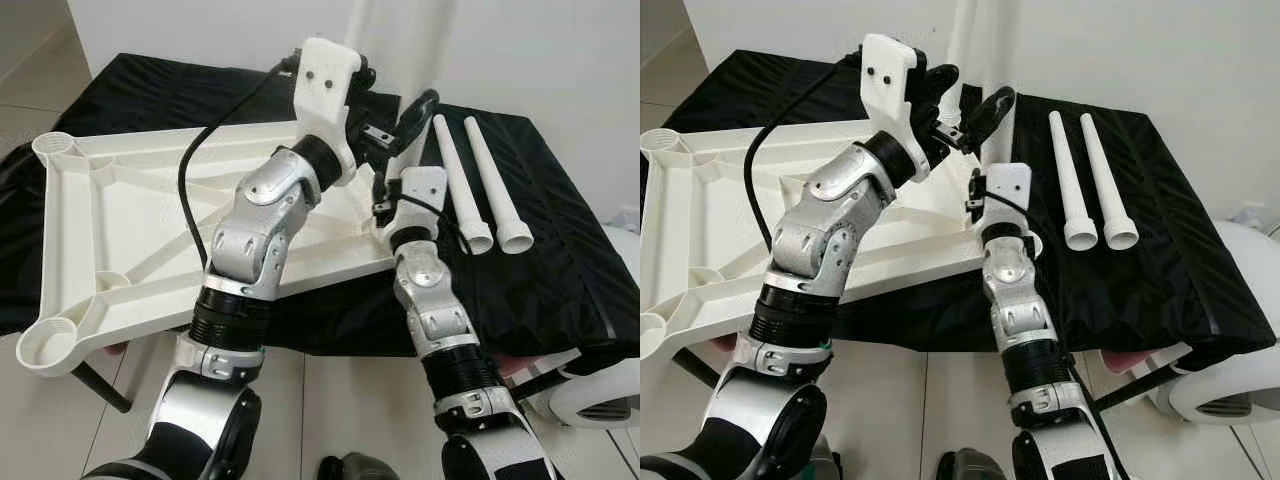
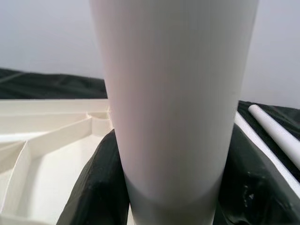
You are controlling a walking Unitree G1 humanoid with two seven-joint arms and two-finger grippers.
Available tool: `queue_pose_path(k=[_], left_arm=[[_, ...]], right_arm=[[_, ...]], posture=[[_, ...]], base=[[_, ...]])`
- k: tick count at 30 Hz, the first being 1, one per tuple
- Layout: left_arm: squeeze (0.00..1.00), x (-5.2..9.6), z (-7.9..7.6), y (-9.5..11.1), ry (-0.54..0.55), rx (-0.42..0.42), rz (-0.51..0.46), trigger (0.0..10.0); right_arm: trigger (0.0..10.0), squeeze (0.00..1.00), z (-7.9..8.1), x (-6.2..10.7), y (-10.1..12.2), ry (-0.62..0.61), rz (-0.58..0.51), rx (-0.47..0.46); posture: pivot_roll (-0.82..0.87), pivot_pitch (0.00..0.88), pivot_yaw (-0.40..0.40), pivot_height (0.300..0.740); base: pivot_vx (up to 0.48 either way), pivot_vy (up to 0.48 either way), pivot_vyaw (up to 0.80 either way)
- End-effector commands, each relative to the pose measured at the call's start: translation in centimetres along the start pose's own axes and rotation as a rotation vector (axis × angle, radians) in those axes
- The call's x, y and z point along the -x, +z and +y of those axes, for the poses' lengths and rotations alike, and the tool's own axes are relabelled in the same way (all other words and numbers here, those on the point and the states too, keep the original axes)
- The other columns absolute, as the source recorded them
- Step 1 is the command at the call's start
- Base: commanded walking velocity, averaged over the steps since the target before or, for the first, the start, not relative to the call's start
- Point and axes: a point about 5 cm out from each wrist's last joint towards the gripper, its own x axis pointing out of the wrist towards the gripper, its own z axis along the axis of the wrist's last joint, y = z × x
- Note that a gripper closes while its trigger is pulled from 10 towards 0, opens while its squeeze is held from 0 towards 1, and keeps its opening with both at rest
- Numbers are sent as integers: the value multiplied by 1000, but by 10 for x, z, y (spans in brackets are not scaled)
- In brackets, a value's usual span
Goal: Building children table
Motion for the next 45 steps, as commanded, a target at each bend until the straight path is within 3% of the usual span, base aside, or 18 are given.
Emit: queue_pose_path(k=[1, 5, 10, 18, 34, 45], left_arm=[[0, 3, 4, -4, 57, 6, 23, 10000], [0, 12, 7, -24, 62, -27, 115, 10000], [0, 26, 1, -84, 84, -73, 417, 10000], [0, 28, -11, -112, 38, -111, 575, 10000], [0, 30, -53, -141, -170, -167, 688, 10000], [0, 34, -60, -152, -198, -189, 757, 10000]], right_arm=[[10000, 0, -11, -4, 7, -15, -40, -16], [10000, 0, -22, -7, 9, -41, -35, -31], [10000, 0, -36, -12, 10, -73, -34, -12], [10000, 0, -30, -12, 12, -53, -38, -40], [10000, 0, -30, -13, 12, -46, -36, -33], [10000, 0, -31, -12, 11, -52, -36, -32]], posture=[[80, 0, -102, 740], [78, 0, -101, 740], [78, 0, -101, 740], [77, 1, -104, 740], [68, 2, -97, 740], [66, 1, -95, 740]], base=[[0, 0, 0], [0, 0, 0], [0, 0, 0], [0, 0, 0], [0, 0, 0], [0, 0, 0]])
